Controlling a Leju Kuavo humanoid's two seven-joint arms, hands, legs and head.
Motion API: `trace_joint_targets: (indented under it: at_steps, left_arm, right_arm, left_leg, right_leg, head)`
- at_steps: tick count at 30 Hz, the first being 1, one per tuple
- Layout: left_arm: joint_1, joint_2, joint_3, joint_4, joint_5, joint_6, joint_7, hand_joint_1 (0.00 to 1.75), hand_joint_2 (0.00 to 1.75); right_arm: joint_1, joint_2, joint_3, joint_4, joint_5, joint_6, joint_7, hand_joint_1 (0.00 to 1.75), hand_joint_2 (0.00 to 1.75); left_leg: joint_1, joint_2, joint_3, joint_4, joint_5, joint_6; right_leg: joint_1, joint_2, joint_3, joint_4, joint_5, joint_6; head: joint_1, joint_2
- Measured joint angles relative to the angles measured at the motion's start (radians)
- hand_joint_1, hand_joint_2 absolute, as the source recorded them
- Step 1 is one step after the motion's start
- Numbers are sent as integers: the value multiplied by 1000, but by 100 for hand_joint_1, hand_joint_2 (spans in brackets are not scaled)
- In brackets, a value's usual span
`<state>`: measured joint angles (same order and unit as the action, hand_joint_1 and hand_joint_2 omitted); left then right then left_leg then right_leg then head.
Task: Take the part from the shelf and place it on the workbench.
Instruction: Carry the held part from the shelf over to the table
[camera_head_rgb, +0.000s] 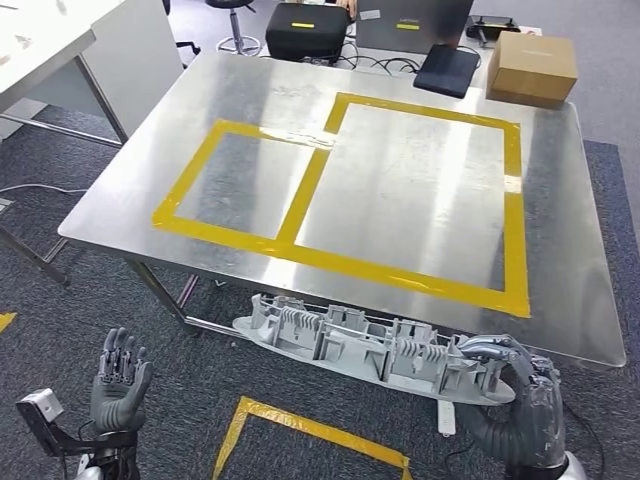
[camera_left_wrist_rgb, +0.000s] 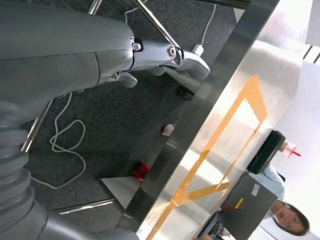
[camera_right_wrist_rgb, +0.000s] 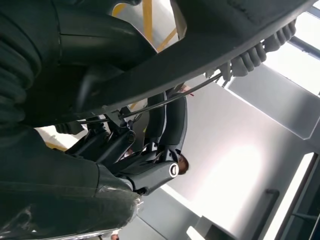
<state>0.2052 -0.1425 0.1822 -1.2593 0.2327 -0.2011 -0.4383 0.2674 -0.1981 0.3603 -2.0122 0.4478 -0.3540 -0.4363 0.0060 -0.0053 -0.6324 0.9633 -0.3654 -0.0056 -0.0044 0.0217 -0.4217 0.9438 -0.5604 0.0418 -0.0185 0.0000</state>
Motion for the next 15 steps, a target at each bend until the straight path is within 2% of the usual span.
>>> trace_joint_targets:
  at_steps: [1, 2, 4, 5, 6, 7, 9, 10, 11, 12, 15]
  left_arm:
    - [-3, 0, 0, 0, 1, 0, 0, 0, 175]
    - [-6, 0, 1, -1, 1, 0, 0, 0, 175]
    - [-6, 0, 2, -1, 2, 2, 1, 0, 175]
    - [-5, 0, 2, -1, 3, 4, 1, 0, 175]
    - [-4, 0, 2, -1, 5, 6, 2, 0, 175]
    - [-2, 0, 3, -2, 6, 8, 2, 0, 175]
    - [0, 0, 4, -2, 8, 10, 4, 0, 175]
    - [0, 0, 5, -3, 8, 10, 4, 0, 175]
    - [1, 0, 6, -4, 9, 10, 5, 0, 175]
    - [3, 0, 9, -5, 9, 9, 6, 0, 175]
    - [6, 0, 22, -8, 8, 3, 7, 0, 175]
  right_arm:
    - [-1, 0, 0, -2, 0, 0, 0, 175, 175]
    - [-3, 0, 1, -4, 2, -2, -1, 175, 175]
    - [-4, -1, 2, -5, 18, -12, -3, 175, 175]
    - [-4, -1, 2, -5, 38, -24, -3, 175, 175]
    - [-4, -1, 2, -5, 68, -41, -3, 175, 175]
    - [-3, -1, 3, -5, 107, -65, -2, 175, 175]
    - [-1, -1, 3, -9, 216, -131, 8, 175, 175]
    - [0, -1, 4, -13, 282, -169, 20, 175, 175]
    - [2, -1, 5, -19, 351, -205, 38, 175, 175]
    - [5, -1, 7, -27, 414, -233, 61, 175, 175]
    - [14, -2, 5, -49, 540, -279, 113, 175, 175]
  left_leg:
    - [2, -1, 6, 1, -7, 6]
    - [5, -1, 12, 0, -14, 11]
    - [4, -1, 22, 1, -28, 16]
    - [4, -2, 28, 1, -34, 17]
    - [4, -3, 36, 1, -42, 16]
    - [4, -5, 46, 1, -49, 16]
    - [5, -9, 72, 1, -66, 12]
    - [3, -11, 82, 2, -73, 8]
    - [2, -13, 87, 3, -79, 3]
    - [0, -14, 88, 5, -82, 1]
    - [-4, -14, 84, 5, -80, 10]
  right_leg:
    - [0, -4, -6, 22, -17, 6]
    - [-1, -7, -28, 69, -42, 11]
    - [-2, -12, -117, 218, -99, 19]
    - [-3, -13, -164, 285, -114, 21]
    - [-3, -13, -196, 318, -105, 22]
    - [-3, -13, -209, 309, -71, 22]
    - [-4, -14, -187, 193, 39, 22]
    - [-3, -14, -167, 130, 81, 20]
    - [-3, -15, -149, 83, 103, 16]
    - [-3, -14, -139, 57, 111, 13]
    - [-3, -12, -135, 44, 109, 8]
  head:
    - [2, 0]
    - [4, 0]
    - [6, 0]
    - [6, 0]
    - [6, 0]
    - [6, 0]
    - [7, 0]
    - [6, 0]
    - [6, 0]
    - [5, 0]
    - [2, 0]
